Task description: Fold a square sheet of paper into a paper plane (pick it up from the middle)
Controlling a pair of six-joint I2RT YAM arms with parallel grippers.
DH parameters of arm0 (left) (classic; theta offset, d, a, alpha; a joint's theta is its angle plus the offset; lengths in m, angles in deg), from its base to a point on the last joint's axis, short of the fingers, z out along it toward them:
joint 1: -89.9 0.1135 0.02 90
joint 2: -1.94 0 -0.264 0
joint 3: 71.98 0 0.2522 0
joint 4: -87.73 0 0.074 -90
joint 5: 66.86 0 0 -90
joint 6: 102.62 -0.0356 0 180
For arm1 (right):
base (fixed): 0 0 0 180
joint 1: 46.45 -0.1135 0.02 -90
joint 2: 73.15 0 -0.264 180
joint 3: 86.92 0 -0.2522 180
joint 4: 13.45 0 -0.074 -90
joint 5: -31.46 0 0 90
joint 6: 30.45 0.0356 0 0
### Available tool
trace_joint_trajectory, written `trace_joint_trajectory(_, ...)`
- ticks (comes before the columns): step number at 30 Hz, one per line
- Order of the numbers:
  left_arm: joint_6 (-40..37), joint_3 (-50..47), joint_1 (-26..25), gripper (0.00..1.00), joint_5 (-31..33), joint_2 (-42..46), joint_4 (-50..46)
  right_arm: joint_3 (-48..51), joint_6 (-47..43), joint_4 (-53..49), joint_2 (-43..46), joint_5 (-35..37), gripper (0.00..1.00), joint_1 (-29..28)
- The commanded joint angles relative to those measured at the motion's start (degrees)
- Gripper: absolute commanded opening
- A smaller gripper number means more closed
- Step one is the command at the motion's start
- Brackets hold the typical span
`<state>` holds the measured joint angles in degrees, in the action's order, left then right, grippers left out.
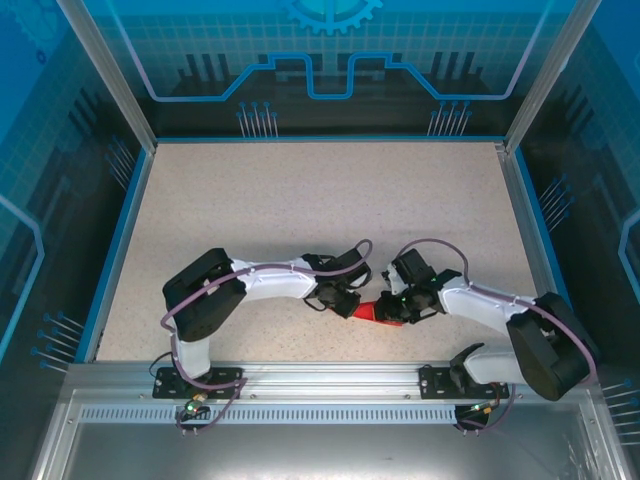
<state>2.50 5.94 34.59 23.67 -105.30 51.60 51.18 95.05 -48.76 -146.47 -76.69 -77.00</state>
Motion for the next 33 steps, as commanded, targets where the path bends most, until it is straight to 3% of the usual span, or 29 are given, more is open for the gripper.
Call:
trace_joint_trajectory(1, 0.09, -3.77, 0.05, 0.20, 5.62, -3.16, -1.71, 0.05, -0.21, -6.85, 5.07, -1.69, 0.19, 1.32)
trace_joint_trajectory(6, 0.27, -4.83, -0.06, 0.20, 5.55, -2.62, -0.40, -2.51, -0.16, -12.00, 14.43, -5.80, 0.21, 5.60)
trace_joint_trajectory(11, 0.26, -5.10, -0.27, 0.20, 5.43, -2.47, 0.45, -3.60, 4.92, -7.13, 18.42, -9.35, 0.14, 6.32)
trace_joint_trajectory(16, 0.62, -5.68, -0.59, 0.20, 4.85, -2.18, 1.62, -2.01, 9.77, 3.81, 12.24, -8.91, 0.04, 3.48)
trace_joint_trajectory(21, 0.84, -5.89, -0.94, 0.20, 4.60, -1.92, 2.14, -2.61, 9.98, 8.23, 4.35, -6.19, 0.00, 1.72)
trace_joint_trajectory(25, 0.71, -5.85, -0.94, 0.20, 4.96, -1.83, 1.68, -4.08, 7.27, 4.51, -0.53, -1.99, 0.00, 0.14)
trace_joint_trajectory(33, 0.71, -6.10, -0.94, 0.20, 4.61, -1.92, 1.63, -2.38, 3.52, 2.47, -1.91, 5.26, 0.00, 0.22)
